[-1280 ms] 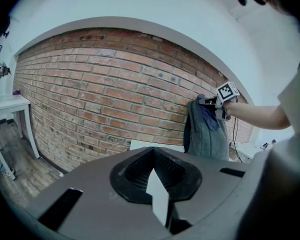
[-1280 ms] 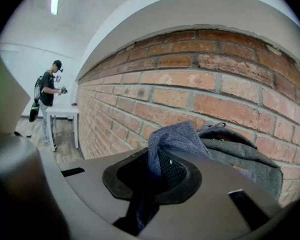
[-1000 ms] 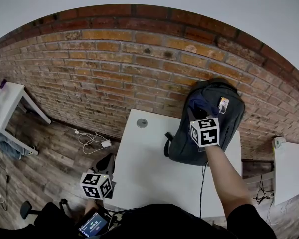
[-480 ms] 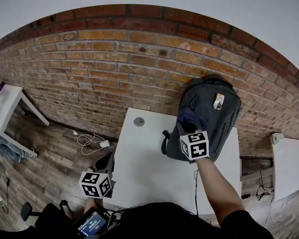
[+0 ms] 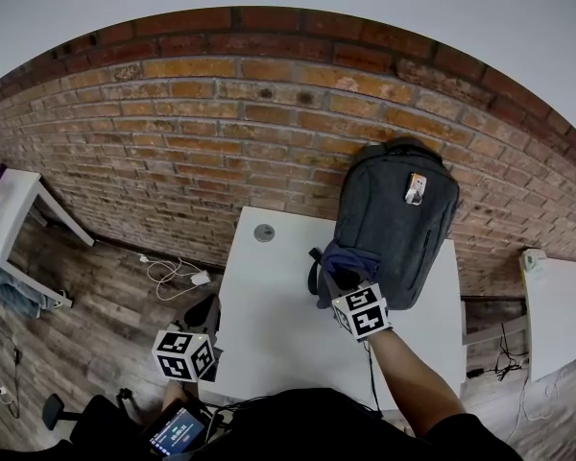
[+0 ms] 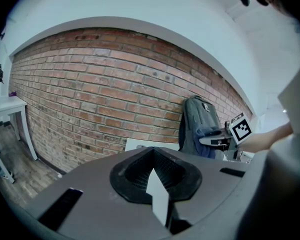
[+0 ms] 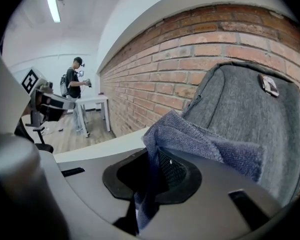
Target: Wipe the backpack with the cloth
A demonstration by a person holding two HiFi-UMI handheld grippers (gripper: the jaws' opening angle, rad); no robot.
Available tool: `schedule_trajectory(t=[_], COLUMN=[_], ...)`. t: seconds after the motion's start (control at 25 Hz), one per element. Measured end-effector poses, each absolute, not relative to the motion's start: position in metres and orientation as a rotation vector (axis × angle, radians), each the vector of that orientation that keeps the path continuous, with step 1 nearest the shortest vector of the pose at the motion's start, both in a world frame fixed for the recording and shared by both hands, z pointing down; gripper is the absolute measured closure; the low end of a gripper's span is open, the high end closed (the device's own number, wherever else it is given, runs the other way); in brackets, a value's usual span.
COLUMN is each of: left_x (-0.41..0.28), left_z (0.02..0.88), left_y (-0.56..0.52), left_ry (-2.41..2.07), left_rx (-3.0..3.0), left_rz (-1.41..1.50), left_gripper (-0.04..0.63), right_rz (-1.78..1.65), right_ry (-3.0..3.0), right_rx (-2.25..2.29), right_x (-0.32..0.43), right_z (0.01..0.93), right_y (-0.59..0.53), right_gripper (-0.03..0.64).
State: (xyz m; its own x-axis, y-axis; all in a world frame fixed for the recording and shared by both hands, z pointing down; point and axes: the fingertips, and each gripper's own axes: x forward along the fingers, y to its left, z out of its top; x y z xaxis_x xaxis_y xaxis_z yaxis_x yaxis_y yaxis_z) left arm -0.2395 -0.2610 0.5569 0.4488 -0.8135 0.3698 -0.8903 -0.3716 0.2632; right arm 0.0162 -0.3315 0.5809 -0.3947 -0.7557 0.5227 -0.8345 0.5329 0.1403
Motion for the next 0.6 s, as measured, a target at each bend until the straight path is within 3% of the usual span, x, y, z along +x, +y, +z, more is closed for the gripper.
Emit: schedule_trajectory(t=[0.6], left_x=[-0.240], left_z=[0.562], left_y=[-0.252], left_ry=[-1.437], left_rx=[2.266], left_rz=[0.256], left_gripper=[0.598], right_rz=[0.367], right_ry=[-2.073], right_rx=[1.128], right_x=[0.029], right_z=[0.688], right_y=[-0.262], right_gripper=[0.569])
